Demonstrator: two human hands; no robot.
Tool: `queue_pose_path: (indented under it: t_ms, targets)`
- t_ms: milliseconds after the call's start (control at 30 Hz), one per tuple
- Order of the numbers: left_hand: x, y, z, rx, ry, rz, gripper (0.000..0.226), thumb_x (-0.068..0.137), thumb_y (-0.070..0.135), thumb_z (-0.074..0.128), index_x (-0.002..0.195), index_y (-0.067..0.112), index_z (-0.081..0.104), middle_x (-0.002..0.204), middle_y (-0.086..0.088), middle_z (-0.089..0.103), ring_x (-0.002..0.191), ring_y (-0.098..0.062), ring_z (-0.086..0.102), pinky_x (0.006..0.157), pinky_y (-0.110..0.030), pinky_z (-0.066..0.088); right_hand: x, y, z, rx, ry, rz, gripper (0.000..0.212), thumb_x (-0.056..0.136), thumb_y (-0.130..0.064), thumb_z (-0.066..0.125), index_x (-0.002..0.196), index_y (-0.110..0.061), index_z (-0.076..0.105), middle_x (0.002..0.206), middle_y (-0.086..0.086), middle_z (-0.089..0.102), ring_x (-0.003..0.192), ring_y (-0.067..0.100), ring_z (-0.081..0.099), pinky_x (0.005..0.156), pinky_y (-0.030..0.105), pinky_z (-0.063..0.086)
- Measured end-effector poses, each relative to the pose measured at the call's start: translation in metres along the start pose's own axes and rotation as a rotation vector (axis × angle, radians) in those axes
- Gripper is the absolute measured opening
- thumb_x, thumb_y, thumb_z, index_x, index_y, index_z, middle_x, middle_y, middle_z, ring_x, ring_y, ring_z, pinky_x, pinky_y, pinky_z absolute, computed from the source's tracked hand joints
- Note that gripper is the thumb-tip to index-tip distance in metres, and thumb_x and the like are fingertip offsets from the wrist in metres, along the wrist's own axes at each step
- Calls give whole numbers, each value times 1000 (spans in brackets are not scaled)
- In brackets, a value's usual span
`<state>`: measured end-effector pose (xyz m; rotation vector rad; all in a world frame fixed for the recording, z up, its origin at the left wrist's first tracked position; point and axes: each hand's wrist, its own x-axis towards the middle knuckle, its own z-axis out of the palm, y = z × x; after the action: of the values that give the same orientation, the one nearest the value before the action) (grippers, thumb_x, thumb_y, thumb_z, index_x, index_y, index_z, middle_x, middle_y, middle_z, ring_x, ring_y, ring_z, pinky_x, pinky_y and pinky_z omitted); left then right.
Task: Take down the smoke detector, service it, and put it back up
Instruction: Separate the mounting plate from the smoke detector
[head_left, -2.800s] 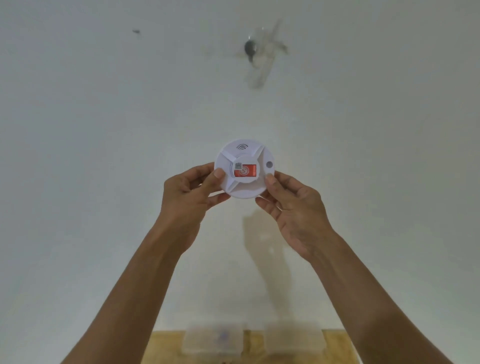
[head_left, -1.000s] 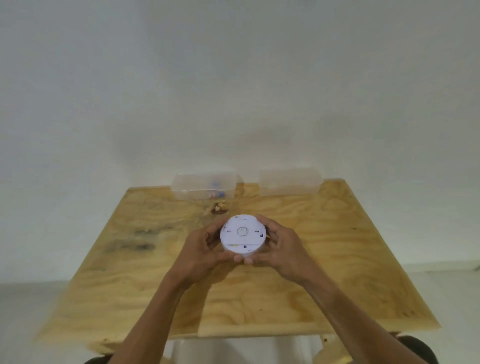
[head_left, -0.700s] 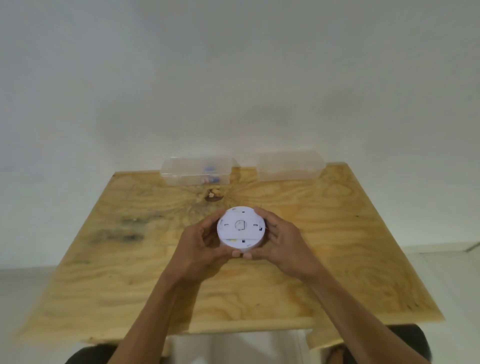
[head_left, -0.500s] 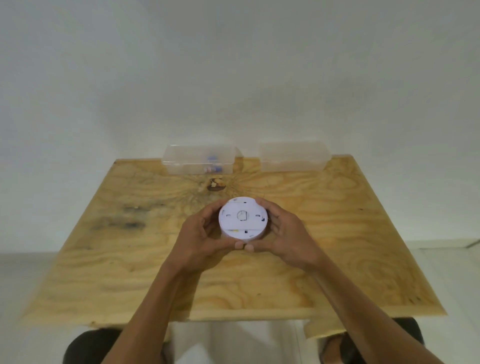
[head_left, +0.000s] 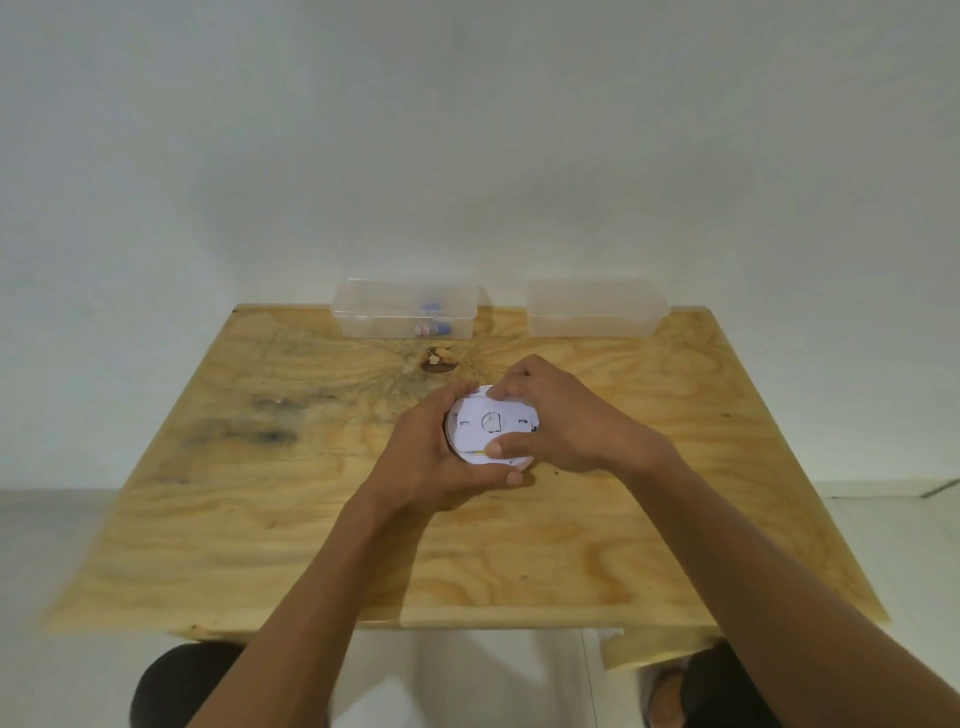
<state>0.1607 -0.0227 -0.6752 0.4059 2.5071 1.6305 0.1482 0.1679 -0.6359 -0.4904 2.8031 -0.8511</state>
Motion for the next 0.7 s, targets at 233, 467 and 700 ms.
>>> queue_pose_path:
  t_ms: [233, 467, 700]
  targets:
    - [3, -1, 0, 8, 15, 6, 105, 38, 58, 89, 131, 24, 56, 118, 15, 66, 106, 5, 63, 84, -13, 51, 7, 8, -1, -19, -32, -82, 62, 78, -41, 80, 132, -23, 55, 117, -8, 40, 111, 13, 38, 86, 24, 33]
    - [4, -2, 0, -21, 23, 5, 104, 37, 54, 92, 130, 22, 58, 116, 13, 68, 102, 3, 65, 81, -15, 54, 15, 10, -13, -68, -139, -122, 61, 78, -43, 79, 132, -29, 55, 115, -4, 44, 108, 14, 37, 82, 13, 30]
    - [3, -6, 0, 13, 53, 20, 85, 45, 41, 100, 120, 25, 61, 108, 13, 71, 93, -1, 67, 75, -23, 55, 17, -8, -22, -131, -175, -124, 54, 76, -32, 83, 122, -28, 55, 116, -3, 51, 108, 18, 41, 85, 35, 39]
